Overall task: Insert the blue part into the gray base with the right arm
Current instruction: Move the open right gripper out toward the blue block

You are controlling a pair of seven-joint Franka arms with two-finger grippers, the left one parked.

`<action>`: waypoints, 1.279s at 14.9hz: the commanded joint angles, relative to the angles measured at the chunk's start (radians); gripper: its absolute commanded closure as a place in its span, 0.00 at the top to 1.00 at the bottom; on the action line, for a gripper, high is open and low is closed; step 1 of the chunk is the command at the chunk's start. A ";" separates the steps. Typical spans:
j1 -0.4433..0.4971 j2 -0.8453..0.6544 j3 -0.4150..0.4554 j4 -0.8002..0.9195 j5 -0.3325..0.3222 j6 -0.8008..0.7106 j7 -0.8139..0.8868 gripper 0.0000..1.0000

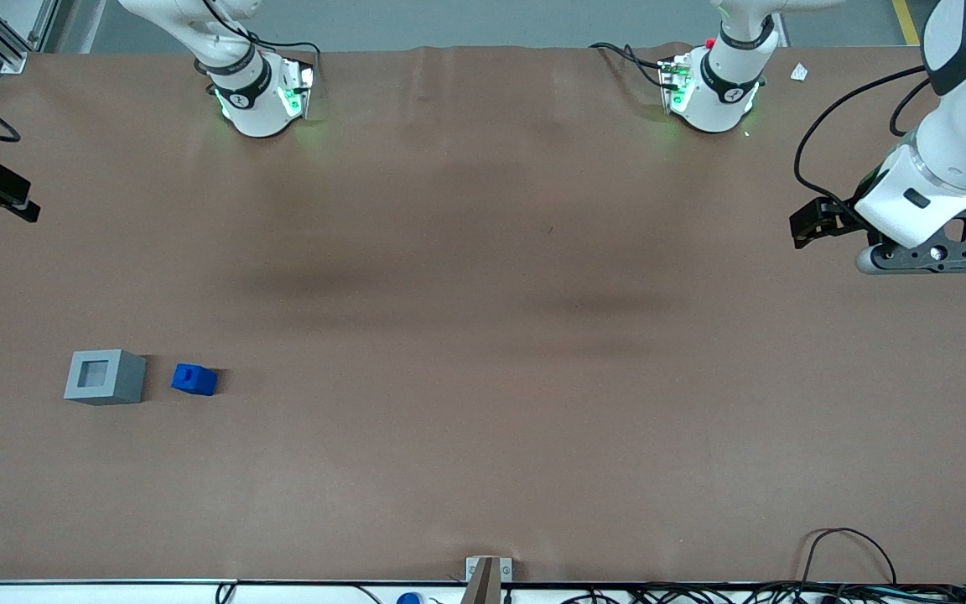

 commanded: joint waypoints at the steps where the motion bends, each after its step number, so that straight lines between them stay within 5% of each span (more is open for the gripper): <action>1: 0.003 0.010 -0.003 0.022 0.012 -0.014 0.004 1.00; 11: 0.003 0.051 -0.003 -0.021 0.012 0.013 -0.003 1.00; 19: 0.009 0.076 -0.002 -0.276 0.012 0.288 0.011 1.00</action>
